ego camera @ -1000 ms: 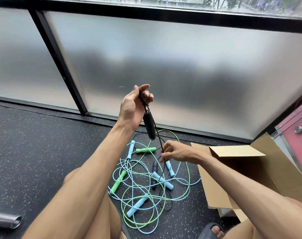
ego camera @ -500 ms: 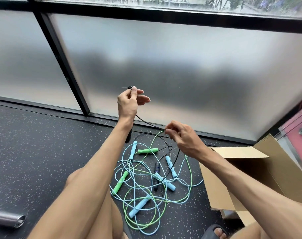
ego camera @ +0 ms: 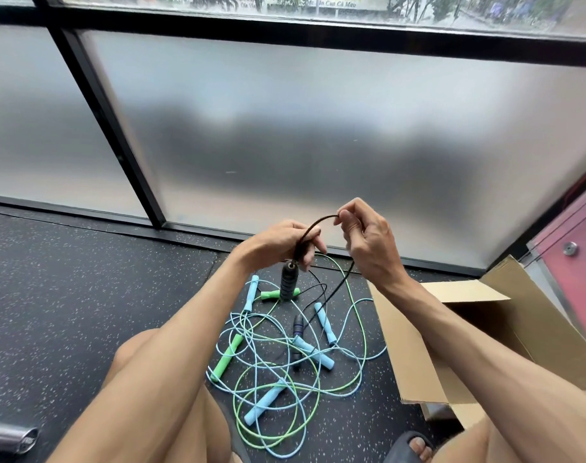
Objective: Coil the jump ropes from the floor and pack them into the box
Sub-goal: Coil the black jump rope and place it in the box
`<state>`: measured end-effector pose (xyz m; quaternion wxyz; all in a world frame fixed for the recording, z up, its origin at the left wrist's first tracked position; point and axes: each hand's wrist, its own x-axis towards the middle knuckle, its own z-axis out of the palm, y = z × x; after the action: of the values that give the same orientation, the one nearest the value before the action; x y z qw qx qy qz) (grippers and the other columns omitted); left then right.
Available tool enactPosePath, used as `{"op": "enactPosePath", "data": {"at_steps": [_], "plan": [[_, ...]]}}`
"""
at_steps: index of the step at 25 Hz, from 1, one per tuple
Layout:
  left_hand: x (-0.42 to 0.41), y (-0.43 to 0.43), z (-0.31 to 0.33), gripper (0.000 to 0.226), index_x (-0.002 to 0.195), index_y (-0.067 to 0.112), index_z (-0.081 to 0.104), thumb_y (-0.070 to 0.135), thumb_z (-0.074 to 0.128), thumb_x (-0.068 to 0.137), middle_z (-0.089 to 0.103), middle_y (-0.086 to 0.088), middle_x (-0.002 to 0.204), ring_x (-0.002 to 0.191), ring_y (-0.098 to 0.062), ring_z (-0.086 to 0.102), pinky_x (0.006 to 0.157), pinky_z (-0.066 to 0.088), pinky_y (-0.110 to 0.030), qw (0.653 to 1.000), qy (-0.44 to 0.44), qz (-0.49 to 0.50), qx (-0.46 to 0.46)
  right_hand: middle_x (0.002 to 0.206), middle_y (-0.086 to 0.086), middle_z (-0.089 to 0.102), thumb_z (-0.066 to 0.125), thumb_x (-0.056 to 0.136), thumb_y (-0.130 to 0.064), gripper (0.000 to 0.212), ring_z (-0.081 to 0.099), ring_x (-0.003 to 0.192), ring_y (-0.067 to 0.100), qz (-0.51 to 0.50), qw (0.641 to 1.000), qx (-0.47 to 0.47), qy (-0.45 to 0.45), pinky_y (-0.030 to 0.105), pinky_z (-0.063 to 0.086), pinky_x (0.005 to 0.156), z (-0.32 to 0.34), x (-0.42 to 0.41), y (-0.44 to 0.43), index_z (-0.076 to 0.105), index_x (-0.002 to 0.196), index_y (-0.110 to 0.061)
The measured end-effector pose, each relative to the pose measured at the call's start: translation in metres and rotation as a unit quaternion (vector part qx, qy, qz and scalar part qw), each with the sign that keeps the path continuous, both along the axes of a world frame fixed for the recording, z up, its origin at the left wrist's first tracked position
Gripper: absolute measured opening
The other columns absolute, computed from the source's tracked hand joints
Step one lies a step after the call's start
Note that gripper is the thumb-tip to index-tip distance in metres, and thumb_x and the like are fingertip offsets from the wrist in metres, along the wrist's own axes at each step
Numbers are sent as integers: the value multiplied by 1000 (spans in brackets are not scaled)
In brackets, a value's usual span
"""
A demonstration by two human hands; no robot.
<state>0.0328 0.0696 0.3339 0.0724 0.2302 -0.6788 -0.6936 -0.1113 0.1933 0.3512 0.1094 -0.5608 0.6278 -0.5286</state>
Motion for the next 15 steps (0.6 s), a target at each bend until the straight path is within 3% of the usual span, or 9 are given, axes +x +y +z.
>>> {"op": "enactPosePath", "data": {"at_steps": [2, 5, 10, 13, 15], "plan": [[0, 6, 6, 41, 95, -5, 63, 24, 36, 106, 39, -4, 52, 48, -17, 35, 52, 36, -26, 997, 12, -55, 45, 59, -7, 45, 49, 103, -27, 24, 39, 52, 18, -28, 999, -2, -39, 41, 36, 48, -2, -10, -1, 58, 82, -19], [-3, 10, 10, 47, 84, 2, 59, 28, 28, 107, 25, 4, 47, 46, -13, 16, 48, 20, -25, 989, 43, -93, 111, 58, -7, 44, 50, 103, -27, 24, 38, 52, 16, -56, 997, 1, -61, 35, 33, 49, -4, -19, -3, 59, 80, -21], [-1, 9, 21, 59, 63, 16, 60, 31, 23, 106, 8, 4, 47, 44, -11, 9, 52, 9, -31, 974, 113, -84, 178, 56, -12, 46, 55, 100, -28, 22, 35, 52, 15, -47, 993, 50, -94, 32, 31, 51, -14, -27, -8, 55, 84, -13], [2, 7, 26, 49, 73, 13, 59, 27, 26, 106, 10, 5, 52, 47, -11, 10, 57, 9, -30, 955, 185, -33, 231, 58, 2, 42, 52, 102, -26, 19, 37, 47, 15, 3, 984, 133, -122, 41, 48, 50, -20, -21, -9, 45, 90, -12], [3, 3, 26, 38, 87, 10, 57, 26, 29, 106, 20, 6, 56, 52, -11, 15, 63, 10, -29, 931, 241, 24, 271, 58, 5, 44, 46, 104, -18, 13, 42, 44, 15, 50, 965, 200, -163, 54, 57, 56, -22, -13, -8, 40, 96, -10]]}}
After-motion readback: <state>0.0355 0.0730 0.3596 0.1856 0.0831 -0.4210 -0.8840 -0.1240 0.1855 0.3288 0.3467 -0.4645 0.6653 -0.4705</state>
